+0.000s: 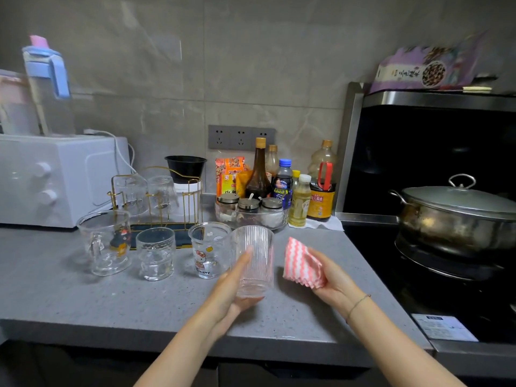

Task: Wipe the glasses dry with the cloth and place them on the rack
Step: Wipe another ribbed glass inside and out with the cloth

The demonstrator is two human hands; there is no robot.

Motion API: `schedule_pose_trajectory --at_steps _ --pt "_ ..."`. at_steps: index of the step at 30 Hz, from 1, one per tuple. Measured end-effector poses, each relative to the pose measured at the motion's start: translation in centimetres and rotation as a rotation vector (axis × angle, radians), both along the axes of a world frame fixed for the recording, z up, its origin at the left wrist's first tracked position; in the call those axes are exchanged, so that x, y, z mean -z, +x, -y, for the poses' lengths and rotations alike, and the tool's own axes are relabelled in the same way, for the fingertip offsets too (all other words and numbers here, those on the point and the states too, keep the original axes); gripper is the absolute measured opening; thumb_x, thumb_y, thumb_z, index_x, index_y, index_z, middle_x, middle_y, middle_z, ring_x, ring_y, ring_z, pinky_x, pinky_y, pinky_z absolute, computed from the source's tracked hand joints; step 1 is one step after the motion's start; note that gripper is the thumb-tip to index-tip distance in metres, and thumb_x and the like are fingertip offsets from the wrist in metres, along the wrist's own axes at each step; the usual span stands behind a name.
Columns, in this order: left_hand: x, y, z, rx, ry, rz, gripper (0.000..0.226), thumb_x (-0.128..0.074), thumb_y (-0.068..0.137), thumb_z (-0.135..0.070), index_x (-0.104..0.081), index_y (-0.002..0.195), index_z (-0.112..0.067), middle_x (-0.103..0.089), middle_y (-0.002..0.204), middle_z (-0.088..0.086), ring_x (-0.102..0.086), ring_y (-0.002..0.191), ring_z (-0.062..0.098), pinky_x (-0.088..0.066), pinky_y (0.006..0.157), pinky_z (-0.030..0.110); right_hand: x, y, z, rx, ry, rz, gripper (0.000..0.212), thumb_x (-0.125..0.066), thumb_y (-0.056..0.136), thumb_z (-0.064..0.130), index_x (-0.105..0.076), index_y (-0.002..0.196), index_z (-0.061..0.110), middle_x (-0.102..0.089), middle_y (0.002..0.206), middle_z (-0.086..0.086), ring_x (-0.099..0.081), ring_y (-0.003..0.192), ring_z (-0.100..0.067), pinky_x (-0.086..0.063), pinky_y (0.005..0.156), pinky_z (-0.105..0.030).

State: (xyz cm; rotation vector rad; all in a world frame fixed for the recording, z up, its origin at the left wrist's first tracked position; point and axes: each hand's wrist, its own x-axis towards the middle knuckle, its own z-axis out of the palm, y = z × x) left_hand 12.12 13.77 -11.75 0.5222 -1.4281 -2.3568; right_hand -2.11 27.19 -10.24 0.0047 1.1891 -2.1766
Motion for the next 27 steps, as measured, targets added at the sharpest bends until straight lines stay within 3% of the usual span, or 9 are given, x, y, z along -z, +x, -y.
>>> schedule_pose_trajectory --at_steps 2,4,7,9,13,15,18,22,27 --pt "-0.3 -0.2 -0.2 0.03 0.078 -0.038 0.06 -0.058 0.08 -0.055 -0.061 0.123 -0.013 -0.074 0.092 0.014 -0.069 0.077 0.023 -0.053 0.073 0.037 -0.5 0.4 0.4 0.051 0.021 -0.106 0.036 -0.057 0.093 0.008 -0.052 0.126 -0.006 -0.073 0.083 -0.015 -0.071 0.067 -0.022 -0.058 0.073 -0.037" --pt "-0.6 -0.5 -0.5 0.042 0.099 -0.06 0.052 -0.054 0.087 -0.052 -0.065 0.116 -0.01 -0.073 0.089 0.015 -0.067 0.075 0.023 -0.051 0.074 0.037 -1.3 0.7 0.6 0.116 -0.007 -0.222 0.033 -0.054 0.096 0.014 -0.054 0.124 -0.002 -0.069 0.106 -0.014 -0.067 0.083 -0.021 -0.053 0.084 -0.034" --pt "-1.0 -0.8 -1.4 0.03 0.067 -0.048 0.051 -0.06 0.076 -0.054 -0.07 0.101 -0.011 -0.069 0.094 0.016 -0.063 0.079 0.024 -0.046 0.071 0.034 -3.4 2.9 1.3 0.008 -0.172 -0.453 0.036 -0.037 0.103 0.026 -0.061 0.122 0.007 -0.068 0.114 0.001 -0.067 0.099 -0.008 -0.054 0.083 -0.017" --pt "-1.2 -1.0 -2.0 0.032 0.047 -0.057 0.054 -0.062 0.073 -0.054 -0.07 0.105 -0.012 -0.071 0.094 0.013 -0.064 0.076 0.021 -0.047 0.067 0.032 -3.7 4.5 2.0 -0.051 -0.1 -0.687 0.037 -0.033 0.103 0.033 -0.064 0.12 0.021 -0.065 0.122 0.01 -0.06 0.112 0.001 -0.049 0.092 -0.015" --pt "-1.9 -1.1 -2.4 0.026 0.018 -0.135 0.051 -0.051 0.086 -0.056 -0.063 0.122 -0.022 -0.074 0.111 0.006 -0.07 0.1 0.022 -0.055 0.09 0.043 -1.8 6.3 3.3 0.046 0.197 -1.268 0.047 -0.033 0.099 0.037 -0.037 0.145 0.028 -0.026 0.154 0.022 -0.013 0.143 0.005 -0.014 0.117 -0.022" --pt "-2.6 -0.9 -2.2 0.044 0.022 -0.181 0.053 -0.036 0.094 -0.059 -0.066 0.118 -0.022 -0.074 0.109 0.007 -0.071 0.098 0.02 -0.057 0.083 0.039 -1.0 6.8 3.2 0.072 0.158 -1.413 0.047 -0.03 0.101 0.04 -0.025 0.148 0.035 -0.017 0.155 0.027 -0.004 0.145 0.004 -0.008 0.118 -0.019" --pt "-3.2 -0.6 -1.3 0.016 -0.011 -0.218 0.055 -0.032 0.095 -0.058 -0.07 0.109 -0.02 -0.077 0.096 0.006 -0.074 0.079 0.015 -0.057 0.062 0.028 -0.1 8.2 2.4 0.063 0.114 -1.585 0.044 -0.029 0.1 0.044 -0.028 0.144 0.048 -0.018 0.157 0.02 -0.004 0.148 -0.008 -0.007 0.118 -0.02" --pt "-4.0 -0.1 -0.8 0.026 -0.06 -0.206 0.072 -0.038 0.088 -0.069 -0.072 0.112 -0.011 -0.073 0.108 0.016 -0.071 0.101 0.029 -0.052 0.094 0.044 1.4 9.4 1.7 0.104 0.171 -1.765 0.042 -0.032 0.101 0.042 -0.04 0.142 0.037 -0.017 0.159 0.01 -0.002 0.149 -0.021 -0.007 0.119 -0.024" --pt "-4.3 -0.3 -0.7 0.0 -0.062 -0.217 0.079 -0.051 0.081 -0.076 -0.052 0.138 -0.021 -0.068 0.123 0.013 -0.067 0.11 0.031 -0.047 0.102 0.048 0.4 9.6 1.7 0.125 0.235 -1.803 0.047 -0.036 0.098 0.05 -0.037 0.144 0.038 -0.013 0.16 0.011 0.002 0.149 -0.022 -0.005 0.118 -0.022"
